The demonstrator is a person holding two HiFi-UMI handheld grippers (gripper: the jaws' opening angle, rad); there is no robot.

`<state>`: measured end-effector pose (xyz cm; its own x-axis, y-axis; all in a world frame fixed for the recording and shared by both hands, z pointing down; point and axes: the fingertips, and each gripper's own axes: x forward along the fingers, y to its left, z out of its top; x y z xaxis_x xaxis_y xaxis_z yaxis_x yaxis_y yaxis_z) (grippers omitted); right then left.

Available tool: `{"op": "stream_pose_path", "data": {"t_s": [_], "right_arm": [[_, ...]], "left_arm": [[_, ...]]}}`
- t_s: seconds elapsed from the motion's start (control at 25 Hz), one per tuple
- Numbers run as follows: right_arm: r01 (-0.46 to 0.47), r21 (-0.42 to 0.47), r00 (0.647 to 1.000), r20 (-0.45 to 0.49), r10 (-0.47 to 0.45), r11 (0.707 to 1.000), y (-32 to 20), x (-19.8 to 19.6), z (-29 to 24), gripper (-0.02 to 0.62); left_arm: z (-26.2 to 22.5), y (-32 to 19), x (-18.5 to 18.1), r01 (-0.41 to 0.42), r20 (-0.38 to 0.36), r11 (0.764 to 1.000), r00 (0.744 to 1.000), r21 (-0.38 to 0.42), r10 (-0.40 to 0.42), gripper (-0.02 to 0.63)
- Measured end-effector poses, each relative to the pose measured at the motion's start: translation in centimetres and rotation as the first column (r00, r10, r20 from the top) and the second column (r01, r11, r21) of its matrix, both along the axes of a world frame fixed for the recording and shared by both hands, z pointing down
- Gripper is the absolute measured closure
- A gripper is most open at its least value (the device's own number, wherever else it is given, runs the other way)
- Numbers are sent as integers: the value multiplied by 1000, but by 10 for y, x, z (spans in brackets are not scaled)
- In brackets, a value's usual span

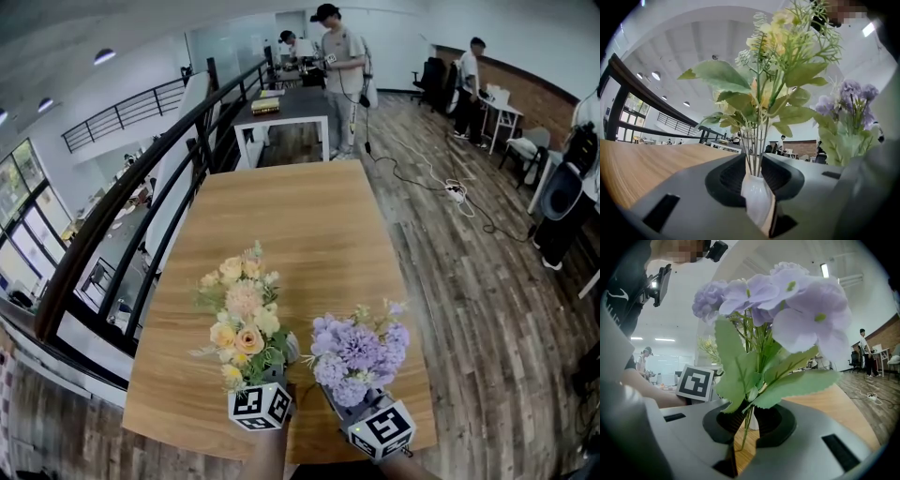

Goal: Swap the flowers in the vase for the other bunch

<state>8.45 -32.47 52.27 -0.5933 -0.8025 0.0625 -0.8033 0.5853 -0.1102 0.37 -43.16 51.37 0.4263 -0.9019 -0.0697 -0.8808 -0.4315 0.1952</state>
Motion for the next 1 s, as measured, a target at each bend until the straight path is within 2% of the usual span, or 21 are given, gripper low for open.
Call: {"op": "stream_pose_path", "data": {"t_s": [0.24, 0.44, 0.76, 1.0], "right_arm": [[-13, -12, 1000, 2, 13, 1000, 1, 3, -4, 534], [-14, -15, 1000, -3, 14, 1000, 1, 4, -12, 534], [0, 4, 1000, -7, 0, 1000, 6, 0, -46, 534], [22, 18, 1000, -14, -22, 1000, 8, -14, -74, 534]], "left_arm": [[-12, 3, -5, 24, 21, 1000, 999, 20, -25, 562], [-21, 9, -2, 19, 36, 1000, 999, 22, -20, 569], [-61, 27, -5, 37, 53, 997, 998, 66, -40, 569], [-91, 38, -20, 60, 22, 995, 998, 75, -62, 569]]}}
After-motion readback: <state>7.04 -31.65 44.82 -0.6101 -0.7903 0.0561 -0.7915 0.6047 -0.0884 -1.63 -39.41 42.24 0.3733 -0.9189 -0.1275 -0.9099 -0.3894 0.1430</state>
